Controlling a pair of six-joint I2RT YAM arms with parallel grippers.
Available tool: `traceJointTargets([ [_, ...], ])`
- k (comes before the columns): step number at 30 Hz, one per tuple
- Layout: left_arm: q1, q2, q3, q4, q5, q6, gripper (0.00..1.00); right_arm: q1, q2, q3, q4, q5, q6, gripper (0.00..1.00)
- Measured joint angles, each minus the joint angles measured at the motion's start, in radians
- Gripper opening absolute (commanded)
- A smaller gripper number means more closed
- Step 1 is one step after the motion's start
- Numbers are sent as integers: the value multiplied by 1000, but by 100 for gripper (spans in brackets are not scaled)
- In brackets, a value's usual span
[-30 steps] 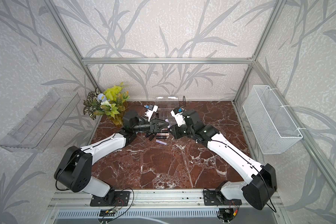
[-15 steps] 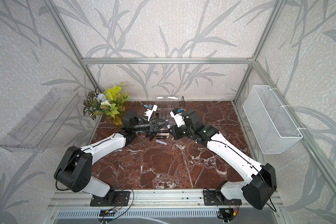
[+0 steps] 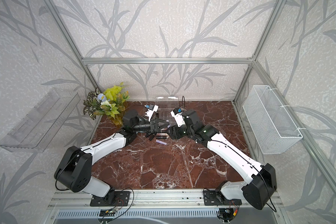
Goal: Arrange the lipsticks in the organizer
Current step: Pick up the lipstick at the center of the board, then place the lipstick in the storage box.
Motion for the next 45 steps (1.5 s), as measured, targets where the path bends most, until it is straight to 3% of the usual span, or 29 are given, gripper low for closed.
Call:
traceJointTargets([
  [5,0,19,62,-142,-181,136,14,0,0,-26,16,19,11,89],
  [9,-2,72,156,-249,-438,290,14,0,0,-36,37,35,27,89],
  [14,-2,133,191,-237,-680,415,14,0,0,-39,56,42,38,89],
  [18,-1,193,191,-187,-802,484,14,0,0,-39,67,42,42,89],
  [28,-1,406,330,-98,-962,567,14,-8,-4,-60,71,60,40,89],
  [45,3,529,389,-45,-993,558,19,-25,-4,-87,87,55,45,89],
])
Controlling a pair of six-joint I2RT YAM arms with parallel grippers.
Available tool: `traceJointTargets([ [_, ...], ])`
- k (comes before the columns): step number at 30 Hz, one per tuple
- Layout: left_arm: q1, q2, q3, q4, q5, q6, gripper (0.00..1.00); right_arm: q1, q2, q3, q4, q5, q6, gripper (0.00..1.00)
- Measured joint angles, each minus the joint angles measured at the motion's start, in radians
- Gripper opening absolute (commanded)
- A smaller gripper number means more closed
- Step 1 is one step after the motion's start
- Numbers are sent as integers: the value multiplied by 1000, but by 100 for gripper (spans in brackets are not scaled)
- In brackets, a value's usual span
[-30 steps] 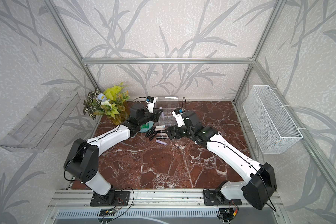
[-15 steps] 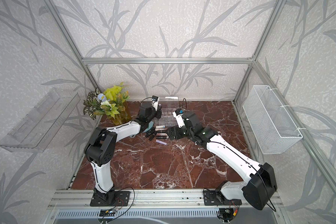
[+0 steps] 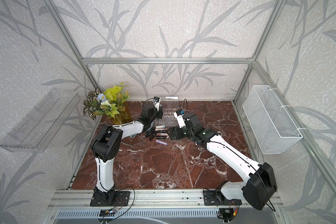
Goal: Arrange the lipsticks in the organizer
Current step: Place the lipstick in the storage box.
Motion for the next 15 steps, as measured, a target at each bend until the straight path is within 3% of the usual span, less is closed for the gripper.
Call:
traceJointTargets([
  [15,16,50,46,-14,21,-31,19,-4,7,0,4,-11,0,90],
])
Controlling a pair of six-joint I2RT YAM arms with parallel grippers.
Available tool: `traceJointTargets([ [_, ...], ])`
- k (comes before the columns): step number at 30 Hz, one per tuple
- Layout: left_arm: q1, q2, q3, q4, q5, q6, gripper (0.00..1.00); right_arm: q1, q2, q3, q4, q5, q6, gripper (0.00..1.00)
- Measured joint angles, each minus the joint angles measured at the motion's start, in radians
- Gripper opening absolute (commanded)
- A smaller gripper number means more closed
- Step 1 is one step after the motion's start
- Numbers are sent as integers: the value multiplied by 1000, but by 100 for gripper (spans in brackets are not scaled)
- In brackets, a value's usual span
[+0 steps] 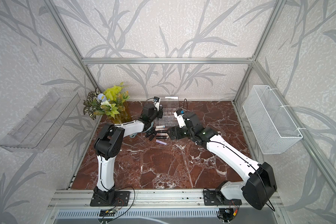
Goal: Arrange the lipsticks in the organizer
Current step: Place the lipstick in the storage box.
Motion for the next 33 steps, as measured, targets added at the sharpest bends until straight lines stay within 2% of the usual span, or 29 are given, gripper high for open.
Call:
traceJointTargets([
  [8,1,15,6,-15,0,-11,20,0,5,2,-1,-4,0,89],
  [16,1,19,11,-18,1,-15,37,-2,5,4,-2,-10,0,89],
  [22,1,14,-6,-8,10,-22,42,-2,5,4,-1,-14,4,90],
  [28,-3,-56,-106,6,8,-37,44,3,9,11,-14,-19,5,88],
  [33,-5,-270,-282,9,-28,-96,44,51,83,76,-76,31,-35,85],
])
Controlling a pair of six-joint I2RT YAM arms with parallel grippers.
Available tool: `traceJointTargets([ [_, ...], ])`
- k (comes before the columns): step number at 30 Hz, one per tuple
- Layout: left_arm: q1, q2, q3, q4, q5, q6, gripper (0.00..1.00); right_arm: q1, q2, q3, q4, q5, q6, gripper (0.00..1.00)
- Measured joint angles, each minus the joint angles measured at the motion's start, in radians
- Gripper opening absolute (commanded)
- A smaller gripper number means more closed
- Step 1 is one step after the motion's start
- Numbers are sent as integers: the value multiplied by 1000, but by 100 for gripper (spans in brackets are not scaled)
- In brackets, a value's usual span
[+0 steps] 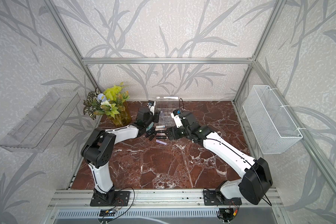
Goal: Arrange the lipsticks in the organizer
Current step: Place the lipstick in the storage box, then pick up the lipstick at the center of the board.
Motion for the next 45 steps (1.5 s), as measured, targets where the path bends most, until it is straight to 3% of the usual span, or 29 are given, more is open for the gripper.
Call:
traceJointTargets([
  [10,2,-491,-400,53,-56,-129,42,28,184,9,-35,27,-105,83],
  [19,1,-758,-668,110,-12,-201,39,29,372,66,-18,12,-150,76],
  [25,1,-790,-684,136,-11,-203,37,32,484,173,-31,6,-185,79],
  [31,1,-784,-684,139,-5,-203,36,32,554,212,-46,9,-212,70],
  [36,1,-783,-684,140,-5,-203,36,36,615,246,-72,8,-226,68],
  [45,1,-783,-684,141,-5,-203,35,50,635,268,-95,10,-243,57],
])
